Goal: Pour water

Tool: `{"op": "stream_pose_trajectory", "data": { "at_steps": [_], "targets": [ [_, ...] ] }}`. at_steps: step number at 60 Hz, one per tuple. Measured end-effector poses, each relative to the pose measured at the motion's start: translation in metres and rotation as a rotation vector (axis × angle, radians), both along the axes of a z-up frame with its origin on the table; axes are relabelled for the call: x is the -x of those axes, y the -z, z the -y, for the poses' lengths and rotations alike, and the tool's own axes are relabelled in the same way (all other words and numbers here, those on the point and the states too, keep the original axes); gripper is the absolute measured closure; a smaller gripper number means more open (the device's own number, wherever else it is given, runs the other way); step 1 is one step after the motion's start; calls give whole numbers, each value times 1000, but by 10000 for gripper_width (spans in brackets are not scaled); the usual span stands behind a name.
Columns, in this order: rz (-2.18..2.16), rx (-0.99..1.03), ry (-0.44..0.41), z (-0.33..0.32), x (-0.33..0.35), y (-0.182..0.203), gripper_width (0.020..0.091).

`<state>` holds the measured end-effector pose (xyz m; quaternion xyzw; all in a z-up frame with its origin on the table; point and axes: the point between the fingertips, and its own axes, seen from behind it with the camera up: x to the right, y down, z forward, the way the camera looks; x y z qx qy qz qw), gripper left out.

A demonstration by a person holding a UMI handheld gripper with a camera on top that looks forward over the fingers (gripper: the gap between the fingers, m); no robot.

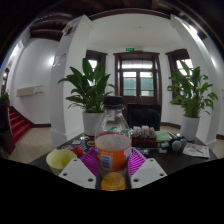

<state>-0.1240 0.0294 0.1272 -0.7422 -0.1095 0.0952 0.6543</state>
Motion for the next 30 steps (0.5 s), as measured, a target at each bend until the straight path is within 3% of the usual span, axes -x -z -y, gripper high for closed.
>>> {"op": "stream_pose_trajectory", "data": {
  "at_steps": [7,15,21,22,30],
  "targets": [
    [-2,0,17,0,-2,-1,735],
    [-15,24,36,2,-5,0,600],
    [-18,69,86,11,-16,5,379],
    [-18,71,92,13,-18,5,313],
    [-29,107,141,45,-34,13,259]
  ]
}}
